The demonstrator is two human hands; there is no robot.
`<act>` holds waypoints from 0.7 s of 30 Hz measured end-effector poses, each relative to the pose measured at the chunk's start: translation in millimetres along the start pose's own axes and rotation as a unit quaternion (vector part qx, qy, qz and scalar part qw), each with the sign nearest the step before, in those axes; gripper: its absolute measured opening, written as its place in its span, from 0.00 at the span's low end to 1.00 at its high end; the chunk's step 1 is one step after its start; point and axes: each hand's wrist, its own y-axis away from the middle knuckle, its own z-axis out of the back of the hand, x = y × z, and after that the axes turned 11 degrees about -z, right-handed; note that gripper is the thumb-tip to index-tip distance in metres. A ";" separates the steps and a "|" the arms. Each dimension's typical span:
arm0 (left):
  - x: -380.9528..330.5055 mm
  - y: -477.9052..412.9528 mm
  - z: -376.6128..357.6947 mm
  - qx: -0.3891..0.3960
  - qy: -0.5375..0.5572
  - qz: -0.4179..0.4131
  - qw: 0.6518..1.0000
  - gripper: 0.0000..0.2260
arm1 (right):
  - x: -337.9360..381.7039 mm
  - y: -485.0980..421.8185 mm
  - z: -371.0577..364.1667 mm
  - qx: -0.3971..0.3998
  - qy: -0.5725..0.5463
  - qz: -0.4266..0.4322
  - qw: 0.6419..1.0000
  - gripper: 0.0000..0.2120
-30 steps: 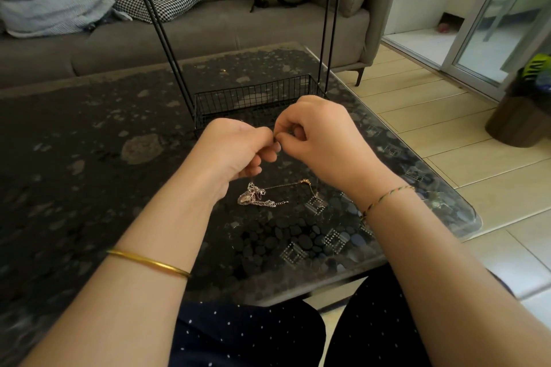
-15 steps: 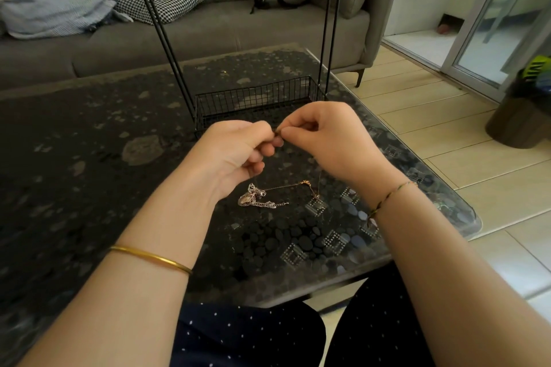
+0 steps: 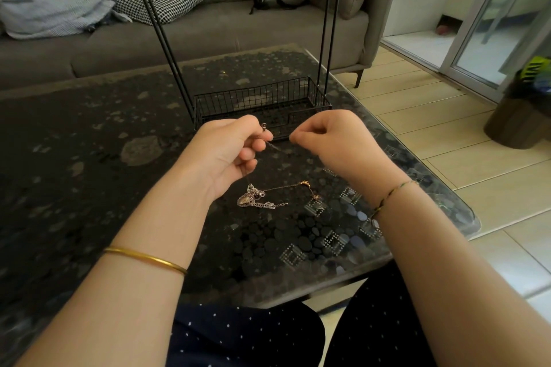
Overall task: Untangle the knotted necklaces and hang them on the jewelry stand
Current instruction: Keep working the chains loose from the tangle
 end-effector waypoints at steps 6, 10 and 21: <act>1.6 -3.8 4.3 -0.029 -0.041 -0.002 0.999 0.09 | -7.8 -4.3 1.0 -0.019 0.074 -0.040 0.996 0.08; 2.9 -5.1 5.3 -0.035 -0.051 -0.006 0.998 0.09 | -22.1 -14.6 -1.0 -0.027 0.196 -0.080 0.977 0.08; 5.8 -5.6 5.6 -0.025 -0.054 0.012 0.998 0.09 | -25.2 -18.9 -30.2 0.052 0.363 -0.039 0.930 0.10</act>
